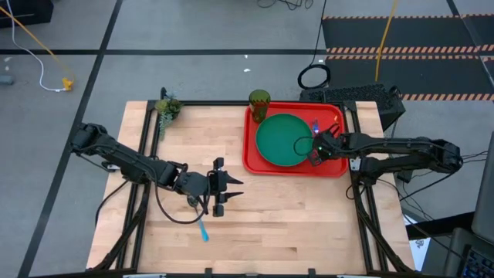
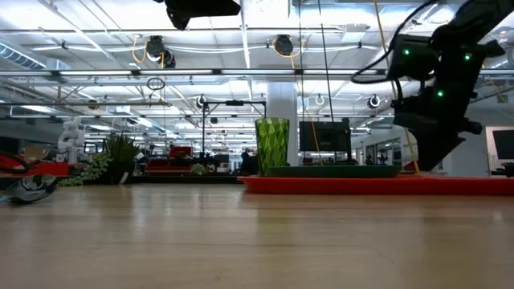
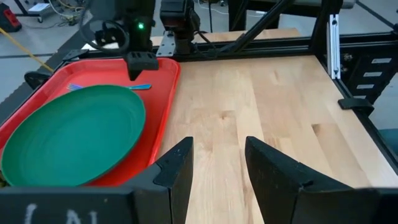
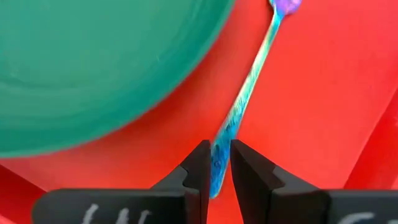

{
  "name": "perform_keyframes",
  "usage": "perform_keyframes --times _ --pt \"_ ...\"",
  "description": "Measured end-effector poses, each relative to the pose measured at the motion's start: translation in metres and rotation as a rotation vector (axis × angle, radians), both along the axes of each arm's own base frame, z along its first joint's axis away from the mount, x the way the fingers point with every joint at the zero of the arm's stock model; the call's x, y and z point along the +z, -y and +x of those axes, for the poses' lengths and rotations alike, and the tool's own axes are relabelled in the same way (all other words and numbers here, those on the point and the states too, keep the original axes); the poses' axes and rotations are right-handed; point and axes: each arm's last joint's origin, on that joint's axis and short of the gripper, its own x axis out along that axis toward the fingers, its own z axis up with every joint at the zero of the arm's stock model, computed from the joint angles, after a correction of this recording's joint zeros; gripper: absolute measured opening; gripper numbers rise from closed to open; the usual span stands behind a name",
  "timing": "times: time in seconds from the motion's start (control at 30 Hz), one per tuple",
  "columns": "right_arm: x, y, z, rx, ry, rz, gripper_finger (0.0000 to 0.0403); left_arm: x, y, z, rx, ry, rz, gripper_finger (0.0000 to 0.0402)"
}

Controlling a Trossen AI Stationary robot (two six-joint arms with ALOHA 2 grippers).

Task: Pick and place plate/cup/fork/spoon on tray
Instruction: Put the blue fork on the right side of the plate on the red tray

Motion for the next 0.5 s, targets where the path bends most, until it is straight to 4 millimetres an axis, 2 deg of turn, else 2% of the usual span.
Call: perform_keyframes --times 0.5 --pt "-0.032 -0.007 -0.015 -0.022 -0.027 0.008 0.0054 0.000 0.000 0.000 0.010 0.002 -0.025 0.0150"
